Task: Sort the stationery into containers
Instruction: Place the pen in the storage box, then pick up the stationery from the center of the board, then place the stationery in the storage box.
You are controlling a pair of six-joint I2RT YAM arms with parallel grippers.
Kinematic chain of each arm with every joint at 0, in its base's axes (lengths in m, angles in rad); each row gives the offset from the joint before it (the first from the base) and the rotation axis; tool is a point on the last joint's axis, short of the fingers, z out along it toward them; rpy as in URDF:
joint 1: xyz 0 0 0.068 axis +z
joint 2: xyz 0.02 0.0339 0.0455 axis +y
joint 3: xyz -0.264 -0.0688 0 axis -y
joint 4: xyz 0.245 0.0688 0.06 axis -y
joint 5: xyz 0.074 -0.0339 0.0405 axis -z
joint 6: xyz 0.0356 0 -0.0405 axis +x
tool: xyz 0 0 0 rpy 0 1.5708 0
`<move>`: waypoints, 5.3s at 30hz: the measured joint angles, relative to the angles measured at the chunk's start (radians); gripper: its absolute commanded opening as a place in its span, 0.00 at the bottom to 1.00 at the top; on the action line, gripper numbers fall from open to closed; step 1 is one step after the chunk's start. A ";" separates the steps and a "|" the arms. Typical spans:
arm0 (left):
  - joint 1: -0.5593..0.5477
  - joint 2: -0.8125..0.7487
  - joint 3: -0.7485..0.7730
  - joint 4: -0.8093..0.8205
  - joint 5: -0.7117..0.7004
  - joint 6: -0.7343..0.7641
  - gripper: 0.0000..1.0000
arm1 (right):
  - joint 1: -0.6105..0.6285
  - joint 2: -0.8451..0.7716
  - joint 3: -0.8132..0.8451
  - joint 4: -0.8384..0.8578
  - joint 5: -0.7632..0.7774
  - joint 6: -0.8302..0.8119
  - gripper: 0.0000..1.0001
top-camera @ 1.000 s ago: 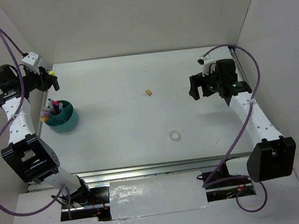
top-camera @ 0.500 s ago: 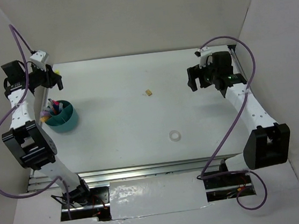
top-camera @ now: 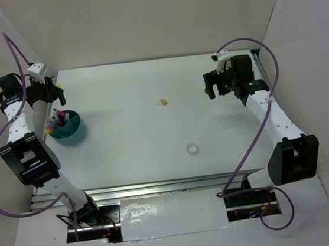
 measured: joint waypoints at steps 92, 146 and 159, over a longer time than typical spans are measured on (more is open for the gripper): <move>-0.096 -0.834 -0.517 -0.221 -0.089 0.229 0.65 | 0.431 0.473 0.015 -0.464 -0.028 -0.243 0.30; -1.071 -0.300 -0.389 -0.303 -0.147 1.342 0.65 | 0.447 0.760 0.735 -0.914 -0.596 -0.399 0.00; -1.069 -0.294 -0.402 -0.271 -0.143 1.280 0.37 | 0.447 0.760 0.783 -0.916 -0.616 -0.404 0.01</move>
